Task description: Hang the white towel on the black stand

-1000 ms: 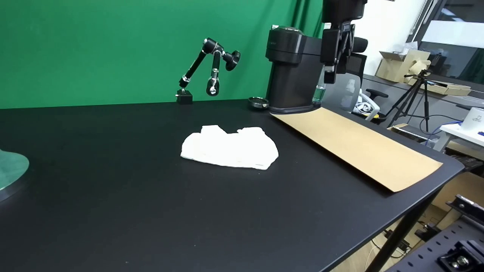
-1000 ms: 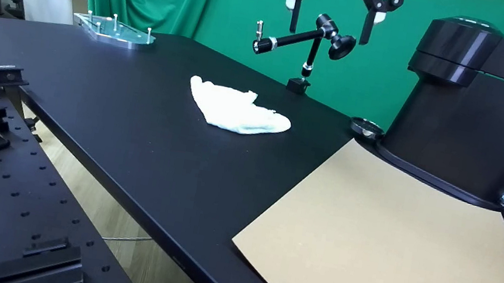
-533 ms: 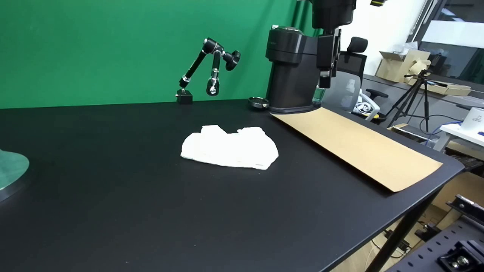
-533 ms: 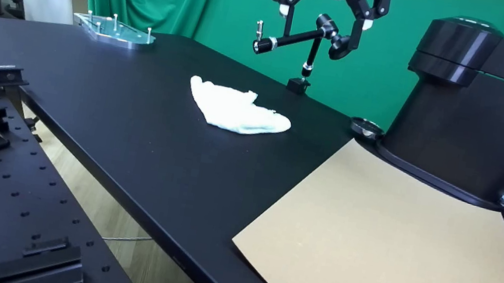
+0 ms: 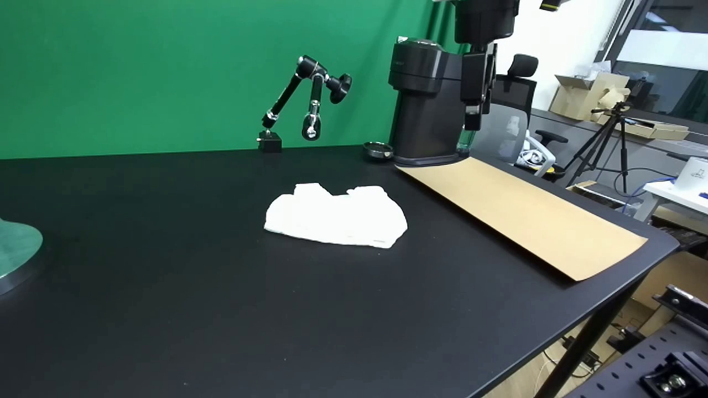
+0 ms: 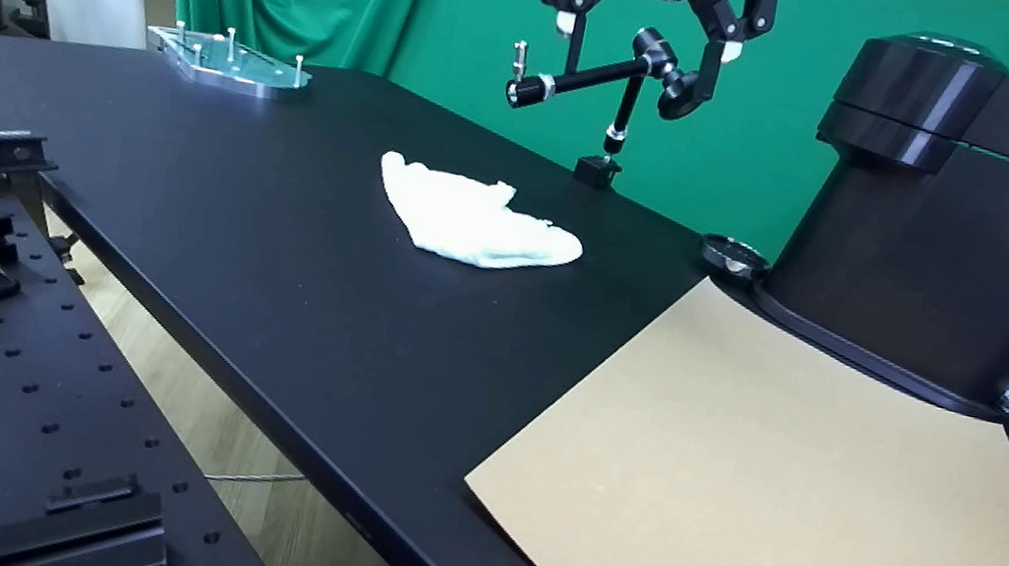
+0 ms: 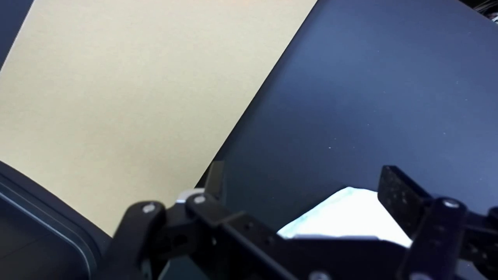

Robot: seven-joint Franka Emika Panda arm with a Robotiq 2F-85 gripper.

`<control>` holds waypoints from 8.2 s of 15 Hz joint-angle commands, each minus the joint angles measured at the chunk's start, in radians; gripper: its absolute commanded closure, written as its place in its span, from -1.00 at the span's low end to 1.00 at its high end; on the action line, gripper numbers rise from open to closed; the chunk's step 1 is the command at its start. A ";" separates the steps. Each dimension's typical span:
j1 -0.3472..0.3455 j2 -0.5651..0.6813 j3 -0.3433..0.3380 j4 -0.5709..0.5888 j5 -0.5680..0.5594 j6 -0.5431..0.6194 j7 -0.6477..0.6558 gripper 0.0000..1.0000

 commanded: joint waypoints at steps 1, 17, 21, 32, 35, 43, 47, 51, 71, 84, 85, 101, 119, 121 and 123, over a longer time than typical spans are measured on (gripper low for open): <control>0.014 0.054 0.017 -0.013 0.000 0.067 0.076 -1.00; 0.144 0.378 -0.057 0.017 -0.172 0.559 0.459 -0.87; 0.153 0.412 -0.053 0.024 -0.147 0.546 0.436 -0.05; 0.136 0.425 -0.026 0.026 -0.071 0.534 0.382 1.00; 0.133 0.400 -0.010 0.020 -0.053 0.535 0.359 1.00; 0.150 0.321 -0.009 0.021 -0.066 0.533 0.357 1.00; 0.186 0.239 -0.018 0.039 -0.132 0.529 0.390 1.00; 0.231 0.158 -0.013 0.066 -0.182 0.534 0.412 1.00; 0.334 0.172 0.059 0.316 -0.372 0.396 0.586 1.00; 0.276 0.364 0.076 0.555 -0.353 0.197 0.605 1.00; 0.272 0.371 0.072 0.567 -0.353 0.189 0.609 1.00; 0.190 0.333 0.029 0.498 -0.302 0.212 0.657 1.00; 0.141 0.282 -0.005 0.317 -0.199 0.268 0.634 -0.19; 0.138 0.265 -0.001 0.292 -0.195 0.269 0.611 -0.47; 0.130 0.241 0.012 0.257 -0.178 0.253 0.547 -0.74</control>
